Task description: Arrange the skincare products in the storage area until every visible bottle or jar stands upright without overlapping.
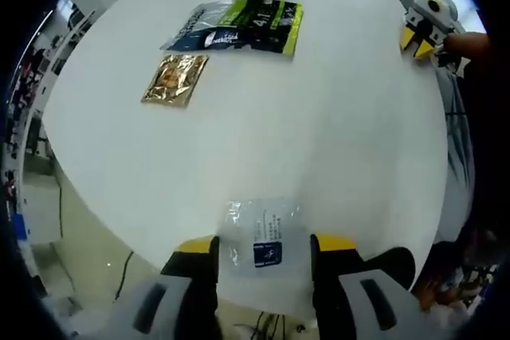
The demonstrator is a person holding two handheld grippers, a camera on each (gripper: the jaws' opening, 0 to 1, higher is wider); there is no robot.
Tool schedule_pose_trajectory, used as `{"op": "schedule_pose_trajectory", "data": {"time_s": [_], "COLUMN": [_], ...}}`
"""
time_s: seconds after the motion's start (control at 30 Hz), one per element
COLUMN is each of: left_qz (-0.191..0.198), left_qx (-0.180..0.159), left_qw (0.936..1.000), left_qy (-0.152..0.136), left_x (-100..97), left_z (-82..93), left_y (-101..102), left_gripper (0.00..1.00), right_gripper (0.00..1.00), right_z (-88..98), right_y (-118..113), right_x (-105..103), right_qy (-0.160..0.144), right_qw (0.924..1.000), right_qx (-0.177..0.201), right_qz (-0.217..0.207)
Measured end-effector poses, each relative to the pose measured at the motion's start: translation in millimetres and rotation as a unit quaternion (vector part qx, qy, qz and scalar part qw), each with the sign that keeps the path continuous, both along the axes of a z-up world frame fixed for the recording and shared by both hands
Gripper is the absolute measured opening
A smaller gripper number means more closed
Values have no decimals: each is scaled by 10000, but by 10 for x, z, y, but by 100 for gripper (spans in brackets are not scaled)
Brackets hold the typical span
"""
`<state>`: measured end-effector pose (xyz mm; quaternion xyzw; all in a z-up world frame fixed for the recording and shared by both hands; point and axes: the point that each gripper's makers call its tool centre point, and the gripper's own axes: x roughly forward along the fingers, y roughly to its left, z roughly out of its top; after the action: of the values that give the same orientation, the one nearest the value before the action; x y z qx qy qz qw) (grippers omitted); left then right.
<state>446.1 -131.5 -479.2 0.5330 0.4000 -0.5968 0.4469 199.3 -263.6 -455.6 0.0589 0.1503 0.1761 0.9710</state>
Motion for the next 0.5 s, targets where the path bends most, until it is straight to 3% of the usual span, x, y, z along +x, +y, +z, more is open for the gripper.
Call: {"op": "schedule_pose_trajectory", "data": {"time_s": [0.17,0.37,0.47,0.5], "left_qz": [59,-172,-158,-260], "left_qx": [-57,4,-240,-496], "left_qw": [10000,9998,9996,9984], "left_qy": [5,-105,-34,-71], "left_x": [3,-13,-27,-12], "left_z": [-3,20,111,168], "left_y": [-6,-10,-132,-249], "left_gripper": [41,41,41,41], "right_gripper": [8,7,7,7], "right_z": [0,15,24,28], "right_y": [10,4,4,4], "right_x": [-4,-1,-4,-5], "right_qy": [-8,-48,-67,-75], "right_qw": [10000,10000,10000,10000], "right_qx": [-15,12,23,24], "right_qz": [29,10,10,5]}}
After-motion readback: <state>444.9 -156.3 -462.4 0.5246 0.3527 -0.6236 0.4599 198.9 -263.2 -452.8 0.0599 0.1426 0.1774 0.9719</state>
